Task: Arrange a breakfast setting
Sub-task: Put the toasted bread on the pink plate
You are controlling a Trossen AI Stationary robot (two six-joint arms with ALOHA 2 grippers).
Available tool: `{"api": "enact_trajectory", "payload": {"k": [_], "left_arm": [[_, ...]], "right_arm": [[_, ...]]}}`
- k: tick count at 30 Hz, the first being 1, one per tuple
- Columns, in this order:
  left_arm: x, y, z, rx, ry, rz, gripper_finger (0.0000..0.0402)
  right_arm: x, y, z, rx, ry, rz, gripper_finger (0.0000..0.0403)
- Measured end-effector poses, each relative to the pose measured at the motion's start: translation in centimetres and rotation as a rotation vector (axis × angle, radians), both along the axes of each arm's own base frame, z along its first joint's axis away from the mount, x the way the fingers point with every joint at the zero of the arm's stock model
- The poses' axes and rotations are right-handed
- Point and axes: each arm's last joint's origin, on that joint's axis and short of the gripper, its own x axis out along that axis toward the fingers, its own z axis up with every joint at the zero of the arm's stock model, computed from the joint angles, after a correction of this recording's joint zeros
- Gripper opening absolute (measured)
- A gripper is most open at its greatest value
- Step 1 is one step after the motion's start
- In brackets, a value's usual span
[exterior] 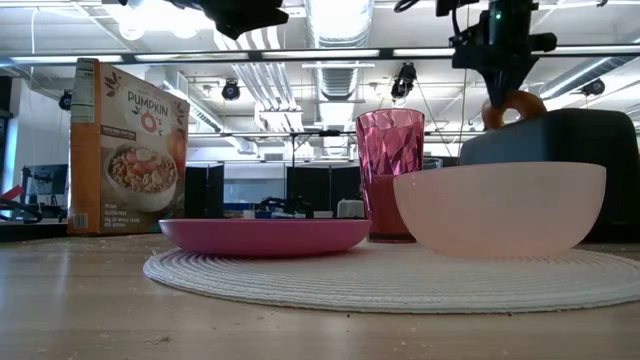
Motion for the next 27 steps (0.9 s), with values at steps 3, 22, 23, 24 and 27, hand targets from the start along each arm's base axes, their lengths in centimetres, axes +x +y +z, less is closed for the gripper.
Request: {"api": "enact_trajectory", "payload": {"k": [3, 22, 23, 24, 27], "left_arm": [[0.0, 0.0, 0.0, 0.000, 0.004, 0.000, 0.0223], [0.0, 0.0, -0.1, -0.001, 0.010, 0.000, 0.0222], [0.0, 0.0, -0.1, -0.001, 0.010, 0.000, 0.0222], [0.0, 0.0, -0.1, -0.001, 0.010, 0.000, 0.0222], [0.0, 0.0, -0.1, -0.001, 0.011, 0.000, 0.0222]], "right_arm": [[0.0, 0.0, 0.0, 0.000, 0.002, 0.002, 0.0079], [-2.1, 0.5, 2.0, 0.013, -0.098, -0.043, 0.0032], [-2.3, 0.5, 2.1, 0.023, -0.112, -0.052, 0.0032], [-2.6, 0.5, 2.2, 0.029, -0.127, -0.068, 0.0032], [-3.2, 0.7, 2.3, 0.033, -0.146, -0.106, 0.0031]]}}
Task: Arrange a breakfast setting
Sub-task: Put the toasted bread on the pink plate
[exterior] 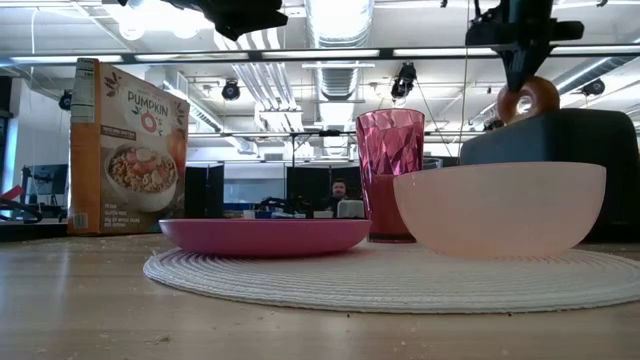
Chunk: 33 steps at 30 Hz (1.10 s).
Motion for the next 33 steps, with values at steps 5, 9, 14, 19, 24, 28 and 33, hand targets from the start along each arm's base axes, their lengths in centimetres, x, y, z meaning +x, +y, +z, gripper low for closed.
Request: {"api": "enact_trajectory", "payload": {"k": [5, 9, 14, 19, 24, 28, 33], "left_arm": [[0.0, 0.0, -0.1, -0.001, 0.011, 0.000, 0.0222], [-0.1, 0.0, -0.3, -0.002, 0.031, 0.000, 0.0222], [-0.1, 0.0, -0.4, -0.003, 0.044, 0.000, 0.0222], [-0.1, 0.0, -0.4, -0.003, 0.044, 0.000, 0.0222], [-0.1, 0.0, -0.4, -0.003, 0.044, 0.000, 0.0222], [-0.1, 0.0, -0.4, -0.003, 0.044, -0.001, 0.0222], [-0.1, 0.0, -0.4, -0.003, 0.044, -0.001, 0.0222]], "right_arm": [[-0.3, 0.1, -0.5, 0.018, -0.012, -0.041, 0.0031], [-0.2, 0.2, -1.3, 0.034, -0.003, -0.054, 0.0031], [0.1, 0.1, -1.6, 0.037, -0.014, -0.048, 0.0031], [0.1, 0.1, -1.6, 0.033, -0.014, -0.043, 0.0046], [0.0, -0.2, -1.5, 0.020, -0.012, -0.051, 0.0063], [0.0, -0.2, -1.4, 0.016, -0.021, -0.047, 0.0059], [-0.3, -0.2, -0.7, 0.006, -0.049, -0.047, 0.0046]]}}
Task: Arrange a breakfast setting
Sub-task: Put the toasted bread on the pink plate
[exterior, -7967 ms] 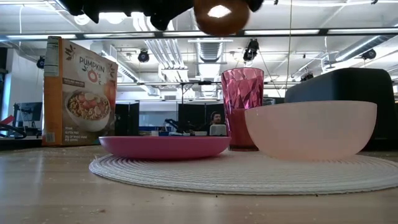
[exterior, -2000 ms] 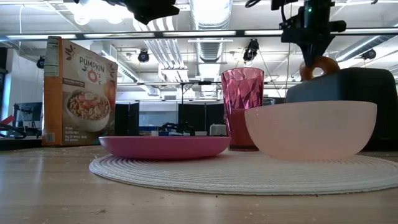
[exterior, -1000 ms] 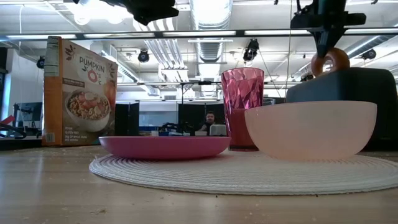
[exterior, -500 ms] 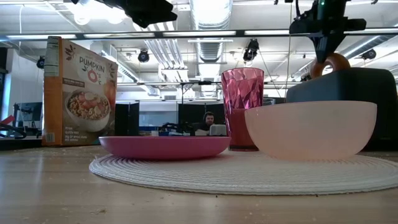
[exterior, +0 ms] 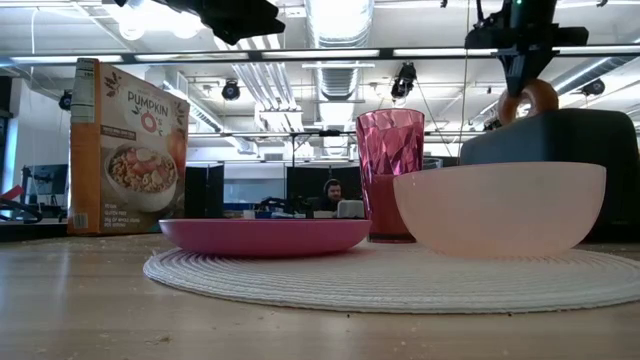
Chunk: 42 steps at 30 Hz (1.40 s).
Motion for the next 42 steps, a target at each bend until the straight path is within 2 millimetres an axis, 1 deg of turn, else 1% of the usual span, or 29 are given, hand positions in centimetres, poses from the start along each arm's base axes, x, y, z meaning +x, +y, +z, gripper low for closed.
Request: {"api": "enact_trajectory", "payload": {"k": [8, 13, 19, 25, 30, 32, 35, 39, 42], "left_arm": [[0.0, 0.0, 0.0, 0.000, 0.000, 0.000, 0.0222], [0.0, 0.0, 0.0, 0.000, 0.001, 0.000, 0.0222], [0.0, 0.0, -0.1, -0.002, 0.009, -0.004, 0.0222], [0.0, 0.0, -0.1, -0.003, 0.014, -0.004, 0.0222], [0.0, 0.0, -0.1, -0.003, 0.014, -0.004, 0.0222], [0.0, 0.0, -0.1, -0.003, 0.014, -0.004, 0.0222], [0.0, 0.0, -0.1, -0.003, 0.014, -0.003, 0.0222], [0.0, 0.0, -0.1, -0.009, 0.010, -0.001, 0.0222], [0.0, 0.0, -0.1, -0.023, 0.009, 0.004, 0.0222]], "right_arm": [[-0.8, -0.2, 0.5, -0.057, -0.015, -0.030, 0.0044], [-0.7, -0.4, 0.4, -0.072, -0.041, -0.037, 0.0043], [-0.7, -0.4, -0.5, -0.061, -0.012, -0.043, 0.0043], [-0.4, -0.4, -2.1, -0.039, -0.002, -0.042, 0.0043], [-0.1, -0.5, -2.5, -0.026, -0.014, -0.016, 0.0043], [-0.2, -0.4, -2.3, -0.025, -0.021, -0.014, 0.0043], [-0.6, -0.3, -1.4, -0.032, -0.045, 0.006, 0.0043], [-1.3, 0.0, -0.2, -0.066, -0.094, 0.012, 0.0043], [-2.1, 0.1, 0.1, -0.079, -0.121, -0.005, 0.0043]]}}
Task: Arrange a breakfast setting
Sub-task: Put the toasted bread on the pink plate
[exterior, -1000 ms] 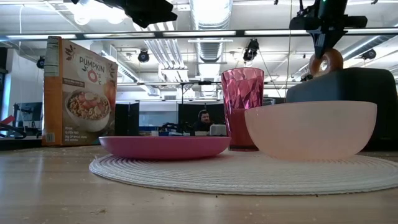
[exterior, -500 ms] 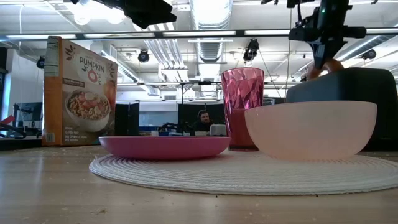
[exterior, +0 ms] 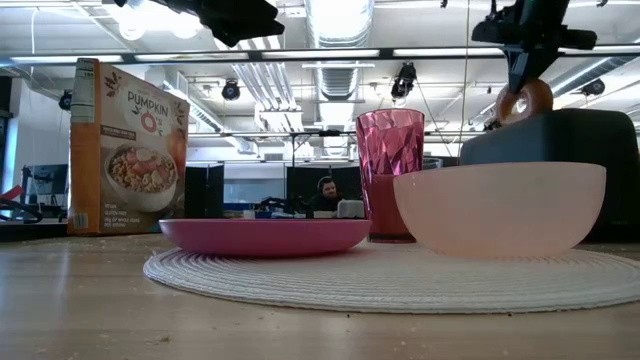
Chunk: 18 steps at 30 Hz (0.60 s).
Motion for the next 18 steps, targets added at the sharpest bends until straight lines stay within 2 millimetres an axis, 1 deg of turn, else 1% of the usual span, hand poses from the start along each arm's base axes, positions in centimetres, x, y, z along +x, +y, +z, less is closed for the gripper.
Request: {"api": "enact_trajectory", "payload": {"k": [5, 10, 15, 18], "left_arm": [[0.0, 0.0, 0.0, 0.000, 0.000, 0.003, 0.0222], [0.0, 0.0, 0.0, -0.007, 0.001, 0.005, 0.0222], [0.0, 0.0, 0.0, -0.011, 0.002, 0.005, 0.0222], [0.0, 0.0, 0.0, -0.011, 0.002, 0.005, 0.0222]], "right_arm": [[-1.1, 0.1, -0.9, -0.019, -0.013, -0.068, 0.0043], [-1.8, 0.3, -2.1, -0.040, -0.084, -0.074, 0.0043], [-2.7, 0.7, -3.4, -0.036, -0.113, -0.106, 0.0043], [-2.9, 0.8, -3.7, -0.038, -0.140, -0.101, 0.0043]]}}
